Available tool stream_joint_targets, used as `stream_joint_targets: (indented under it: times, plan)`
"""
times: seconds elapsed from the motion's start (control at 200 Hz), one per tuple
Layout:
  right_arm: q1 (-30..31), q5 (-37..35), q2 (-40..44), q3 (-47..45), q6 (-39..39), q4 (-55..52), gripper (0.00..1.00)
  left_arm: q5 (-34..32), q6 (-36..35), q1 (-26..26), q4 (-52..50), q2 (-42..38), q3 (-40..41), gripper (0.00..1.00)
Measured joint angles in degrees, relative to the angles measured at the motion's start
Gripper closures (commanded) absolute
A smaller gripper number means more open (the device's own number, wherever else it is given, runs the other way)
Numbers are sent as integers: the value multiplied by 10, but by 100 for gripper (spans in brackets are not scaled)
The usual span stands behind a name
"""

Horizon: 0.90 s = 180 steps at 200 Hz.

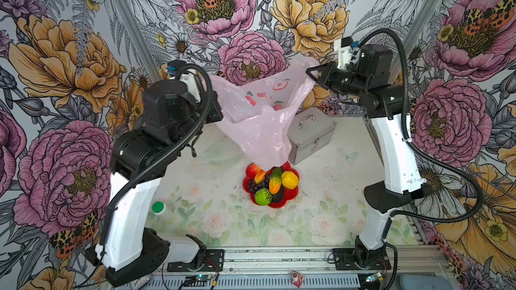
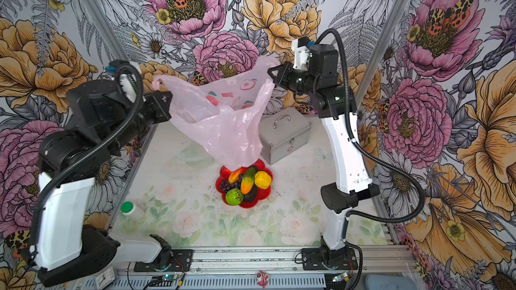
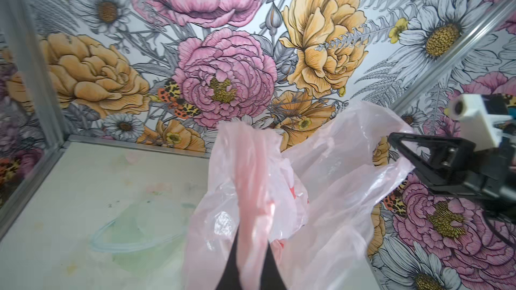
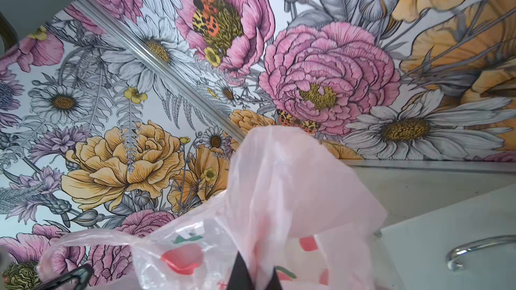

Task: Place the fruits into the plastic bag
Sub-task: Open the plastic bag at the center of the table.

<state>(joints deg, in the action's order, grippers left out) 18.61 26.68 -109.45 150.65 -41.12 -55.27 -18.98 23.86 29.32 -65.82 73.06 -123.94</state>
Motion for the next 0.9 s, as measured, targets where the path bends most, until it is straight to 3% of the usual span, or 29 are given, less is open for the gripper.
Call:
stream_joint_targets:
  times: [0.13, 0.22, 0.38, 0.445, 0.575, 0.776, 0.846, 0.901]
  plan:
    - [12, 4, -13, -43, -4, -14, 100, 12, 10, -112, -44, -68, 57, 99]
    - [19, 17, -18, -50, -10, -19, 100, 58, 16, -167, -63, -82, 87, 97]
    - [40, 17, -46, -39, -12, -16, 100, 133, 19, -212, -86, -43, 113, 97]
    - [52, 2, -90, 8, -10, -14, 100, 155, 19, -214, -91, 0, 102, 97]
    - [75, -32, -192, 122, -3, 31, 100, 179, 19, -216, -107, 132, -17, 97]
    - [104, -99, -212, 141, 37, 220, 100, 190, 15, -207, -92, 317, -381, 98]
    - [108, -104, -196, 143, 49, 289, 100, 177, -4, -181, -61, 303, -407, 98]
    - [111, -101, -175, 144, 62, 327, 100, 144, -39, -129, -19, 254, -358, 97]
